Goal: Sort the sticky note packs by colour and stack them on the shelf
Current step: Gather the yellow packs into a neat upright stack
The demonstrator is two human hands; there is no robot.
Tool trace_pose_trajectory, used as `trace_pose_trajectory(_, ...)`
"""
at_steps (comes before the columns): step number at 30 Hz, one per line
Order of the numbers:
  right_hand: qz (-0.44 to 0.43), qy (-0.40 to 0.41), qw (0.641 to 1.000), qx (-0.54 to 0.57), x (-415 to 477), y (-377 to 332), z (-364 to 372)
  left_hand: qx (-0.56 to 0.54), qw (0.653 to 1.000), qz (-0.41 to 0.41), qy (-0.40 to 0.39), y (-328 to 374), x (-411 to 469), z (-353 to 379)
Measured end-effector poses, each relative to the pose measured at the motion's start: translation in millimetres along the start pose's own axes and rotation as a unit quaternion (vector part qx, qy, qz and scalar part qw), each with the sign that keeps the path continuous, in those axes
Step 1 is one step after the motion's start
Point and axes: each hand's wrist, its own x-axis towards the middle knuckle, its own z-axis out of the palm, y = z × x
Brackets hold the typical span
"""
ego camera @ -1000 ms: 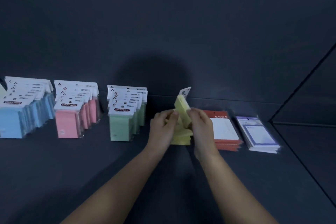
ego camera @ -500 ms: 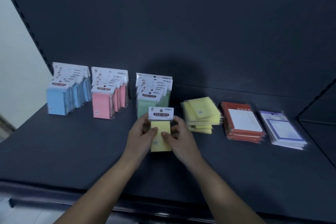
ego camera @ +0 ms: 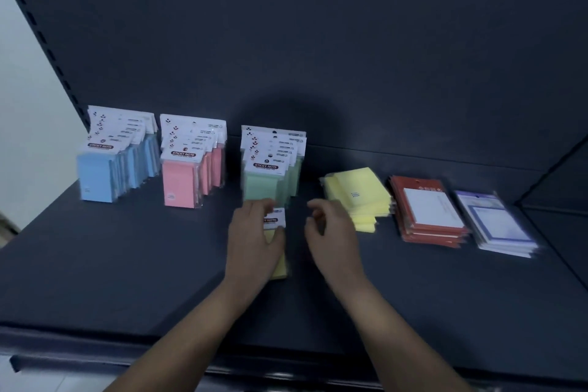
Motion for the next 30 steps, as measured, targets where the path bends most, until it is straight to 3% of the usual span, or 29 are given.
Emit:
trace_pose_trajectory(2, 0.009, 0.09, 0.996, -0.011, 11.3, 7.6, -17.5, -0.041, 0.997, 0.039, -0.05, 15.5, 6.4, 12.6)
trace_pose_trajectory(4, 0.048, 0.119, 0.991, -0.033, 23.7, 17.5, -33.9, -0.071, 0.992, 0.044, -0.095, 30.9, 15.8, 28.2)
trace_pose_trajectory(10, 0.135, 0.028, 0.988, -0.066, 46.9, 37.8, -57.9, -0.114, 0.964, -0.116, -0.212, 58.0, 45.8, 66.7)
trace_pose_trajectory(14, 0.131, 0.046, 0.99, -0.029, 44.7, 43.1, -64.0, -0.139, 0.957, -0.176, -0.183, 71.1, 49.6, 75.0)
trace_pose_trajectory(16, 0.144, 0.082, 0.985, 0.054, 39.1, 45.4, -66.4, -0.206, 0.953, -0.168, -0.143, 72.8, 48.0, 76.3)
trace_pose_trajectory(19, 0.219, 0.135, 0.926, 0.277, 30.4, 44.1, -67.7, -0.298, 0.94, -0.16, -0.053, 73.3, 41.4, 74.3)
trace_pose_trajectory(21, 0.25, 0.149, 0.887, 0.358, 23.6, 45.3, -67.8, -0.361, 0.915, -0.18, -0.025, 71.2, 35.4, 72.1)
trace_pose_trajectory(25, 0.197, 0.095, 0.923, 0.318, 0.5, 53.0, -68.0, -0.37, 0.906, -0.19, -0.077, 61.6, 17.3, 66.9)
trace_pose_trajectory(30, 0.16, 0.001, 0.972, 0.174, -21.6, 65.4, -70.3, -0.203, 0.962, -0.106, -0.152, 48.5, -3.3, 59.6)
